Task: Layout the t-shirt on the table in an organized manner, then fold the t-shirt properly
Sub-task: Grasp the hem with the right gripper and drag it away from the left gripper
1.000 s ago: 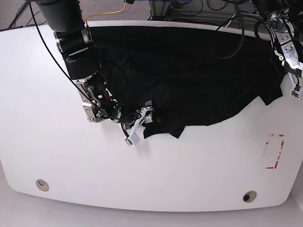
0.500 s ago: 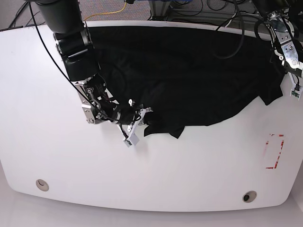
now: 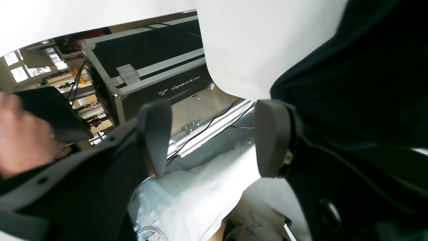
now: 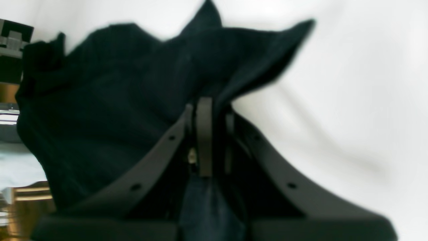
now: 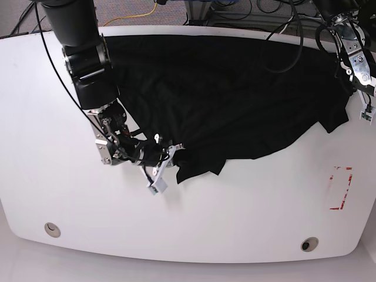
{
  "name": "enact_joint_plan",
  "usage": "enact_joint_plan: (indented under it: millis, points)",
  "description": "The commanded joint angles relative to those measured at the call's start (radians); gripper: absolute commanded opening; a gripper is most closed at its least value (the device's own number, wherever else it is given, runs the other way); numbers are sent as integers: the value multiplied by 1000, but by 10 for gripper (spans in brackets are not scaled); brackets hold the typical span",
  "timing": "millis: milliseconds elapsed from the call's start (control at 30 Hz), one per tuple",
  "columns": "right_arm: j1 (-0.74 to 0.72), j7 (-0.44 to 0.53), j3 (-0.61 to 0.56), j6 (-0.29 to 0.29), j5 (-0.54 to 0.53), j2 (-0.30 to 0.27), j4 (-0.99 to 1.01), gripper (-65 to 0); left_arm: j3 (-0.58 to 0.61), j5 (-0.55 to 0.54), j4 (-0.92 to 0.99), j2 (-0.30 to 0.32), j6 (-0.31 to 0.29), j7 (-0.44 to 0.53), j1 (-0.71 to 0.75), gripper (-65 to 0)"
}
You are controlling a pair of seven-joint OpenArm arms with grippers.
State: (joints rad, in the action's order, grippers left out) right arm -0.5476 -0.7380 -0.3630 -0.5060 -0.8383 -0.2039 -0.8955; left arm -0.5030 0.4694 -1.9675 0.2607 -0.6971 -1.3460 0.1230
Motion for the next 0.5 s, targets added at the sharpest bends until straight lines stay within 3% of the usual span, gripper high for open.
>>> enact_joint_plan:
  millis: [0,100,467]
  points:
    - [-79,28,38,-4,-14,-29,-12,-644,-1,13,-16,16,-1,-8,-7,-290]
    - [-116,28,43,-4,-6,-61,-11,-642,11,13,-14,16,-1,-8,-9,-290]
    - [-190,28,49,-15,201,-136,-11,-640,40,13,-14,16,-1,-8,-12,-290]
